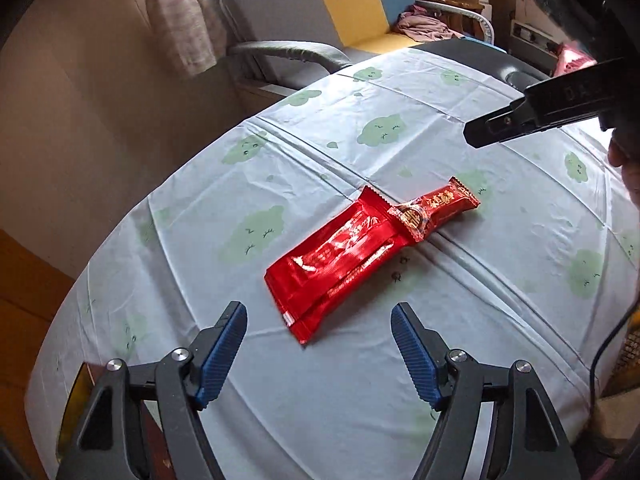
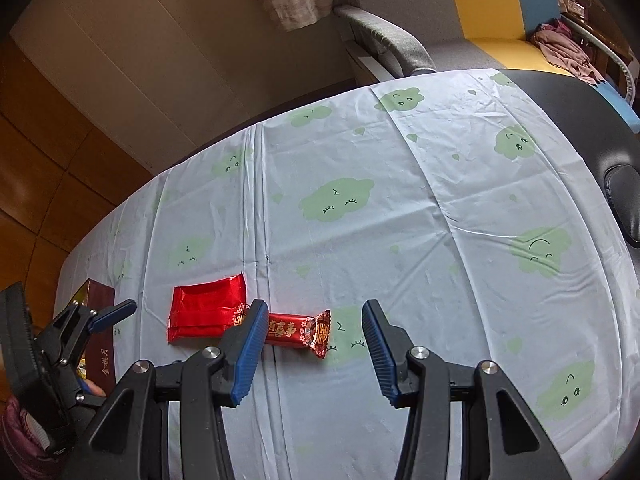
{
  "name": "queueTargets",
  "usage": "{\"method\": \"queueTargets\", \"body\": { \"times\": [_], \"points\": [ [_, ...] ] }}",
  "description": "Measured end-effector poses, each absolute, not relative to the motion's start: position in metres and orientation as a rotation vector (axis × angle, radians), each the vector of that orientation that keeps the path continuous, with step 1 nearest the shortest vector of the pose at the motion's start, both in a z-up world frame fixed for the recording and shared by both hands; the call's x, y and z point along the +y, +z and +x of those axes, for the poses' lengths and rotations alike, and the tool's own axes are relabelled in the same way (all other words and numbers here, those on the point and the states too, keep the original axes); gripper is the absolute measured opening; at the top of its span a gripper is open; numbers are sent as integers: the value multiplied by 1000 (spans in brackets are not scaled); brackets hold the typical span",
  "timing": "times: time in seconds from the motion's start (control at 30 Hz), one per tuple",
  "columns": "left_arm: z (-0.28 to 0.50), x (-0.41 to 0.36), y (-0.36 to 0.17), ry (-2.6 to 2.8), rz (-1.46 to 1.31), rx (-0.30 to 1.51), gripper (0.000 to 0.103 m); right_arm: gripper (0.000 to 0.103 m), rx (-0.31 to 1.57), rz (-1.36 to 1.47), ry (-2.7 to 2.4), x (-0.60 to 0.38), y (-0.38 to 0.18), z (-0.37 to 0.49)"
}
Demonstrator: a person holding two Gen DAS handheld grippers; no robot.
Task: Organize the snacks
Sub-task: 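Grasp the large red packet with the left gripper and lift it, then grasp the red-and-gold packet with the right gripper while the left gripper holds the red packet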
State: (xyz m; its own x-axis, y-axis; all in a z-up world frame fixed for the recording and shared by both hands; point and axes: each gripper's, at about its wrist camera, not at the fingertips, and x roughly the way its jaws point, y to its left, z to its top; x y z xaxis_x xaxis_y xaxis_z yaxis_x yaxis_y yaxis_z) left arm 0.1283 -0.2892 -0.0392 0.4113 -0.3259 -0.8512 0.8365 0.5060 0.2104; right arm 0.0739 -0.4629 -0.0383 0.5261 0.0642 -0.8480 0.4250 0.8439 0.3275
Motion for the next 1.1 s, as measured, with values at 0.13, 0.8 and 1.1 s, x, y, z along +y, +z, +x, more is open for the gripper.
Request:
{"method": "queueTargets", "body": {
  "times": [0.13, 0.8, 1.1],
  "points": [
    [136, -313, -57, -860, 812, 831, 80, 50, 1013, 566, -233, -467, -40, 74],
    [153, -311, -78, -905, 559, 988, 40, 50, 1057, 485, -185, -451, -46, 81],
    [89, -242, -82, -727, 428, 1033, 40, 50, 1076, 276, -88, -415, -51, 96]
  ]
}}
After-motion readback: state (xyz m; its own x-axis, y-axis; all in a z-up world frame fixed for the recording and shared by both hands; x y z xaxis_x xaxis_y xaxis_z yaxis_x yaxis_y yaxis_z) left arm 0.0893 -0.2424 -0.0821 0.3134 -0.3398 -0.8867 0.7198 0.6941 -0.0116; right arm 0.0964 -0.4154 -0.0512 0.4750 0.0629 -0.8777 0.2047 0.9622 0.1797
